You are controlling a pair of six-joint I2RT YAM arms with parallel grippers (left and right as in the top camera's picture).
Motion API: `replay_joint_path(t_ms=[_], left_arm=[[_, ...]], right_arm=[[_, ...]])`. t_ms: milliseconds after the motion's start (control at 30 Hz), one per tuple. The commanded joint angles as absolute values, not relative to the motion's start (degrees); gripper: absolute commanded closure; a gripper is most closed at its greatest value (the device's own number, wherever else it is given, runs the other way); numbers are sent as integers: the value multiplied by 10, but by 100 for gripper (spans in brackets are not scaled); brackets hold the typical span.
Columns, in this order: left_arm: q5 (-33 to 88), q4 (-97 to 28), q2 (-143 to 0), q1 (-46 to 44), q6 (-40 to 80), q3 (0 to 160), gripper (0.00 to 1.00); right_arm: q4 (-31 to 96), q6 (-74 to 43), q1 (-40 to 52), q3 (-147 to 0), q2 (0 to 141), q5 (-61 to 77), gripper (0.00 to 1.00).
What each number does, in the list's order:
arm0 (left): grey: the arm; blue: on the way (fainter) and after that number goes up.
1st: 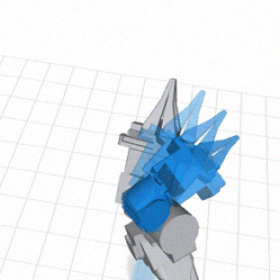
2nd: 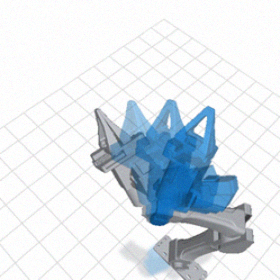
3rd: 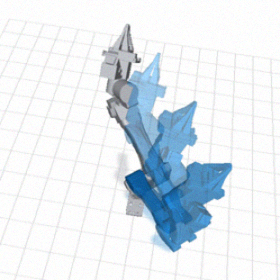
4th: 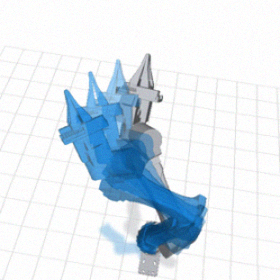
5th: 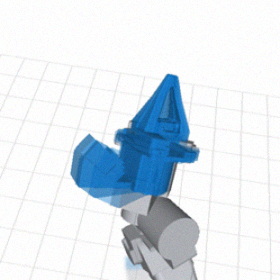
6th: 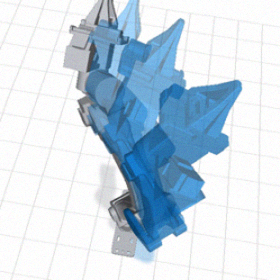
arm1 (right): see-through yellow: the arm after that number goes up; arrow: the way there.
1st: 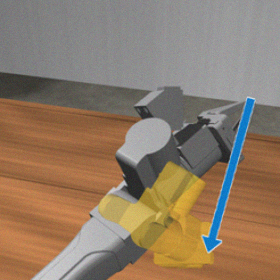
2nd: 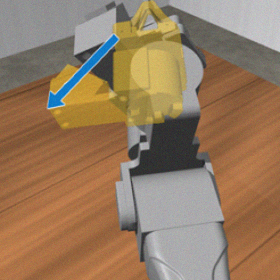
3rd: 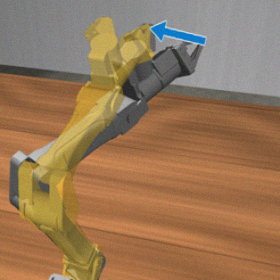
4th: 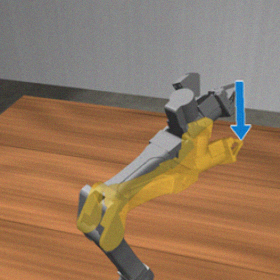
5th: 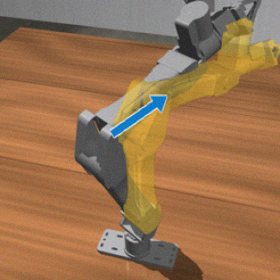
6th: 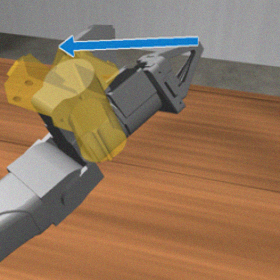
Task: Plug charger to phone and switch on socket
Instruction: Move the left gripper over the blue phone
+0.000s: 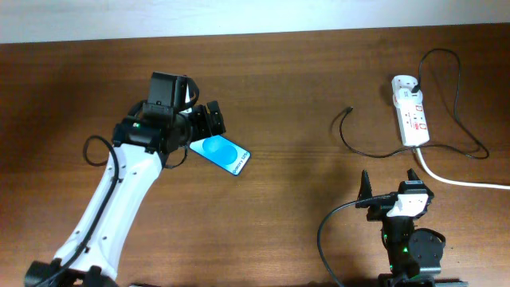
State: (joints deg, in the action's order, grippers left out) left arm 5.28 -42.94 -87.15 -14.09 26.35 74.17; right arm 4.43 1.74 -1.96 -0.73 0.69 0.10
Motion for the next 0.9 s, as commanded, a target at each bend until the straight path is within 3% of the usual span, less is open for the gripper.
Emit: replay_joint_path(t_ms=[0, 633, 867], left_arm=[[30, -430, -888, -142, 288, 757, 1], [31, -430, -889, -142, 330, 759, 1], [-1, -468, -915, -142, 331, 849, 0]], right_arm=[[46, 15, -23, -3, 4, -2, 1], [46, 15, -23, -3, 4, -2, 2], [46, 15, -23, -3, 4, -2, 2]])
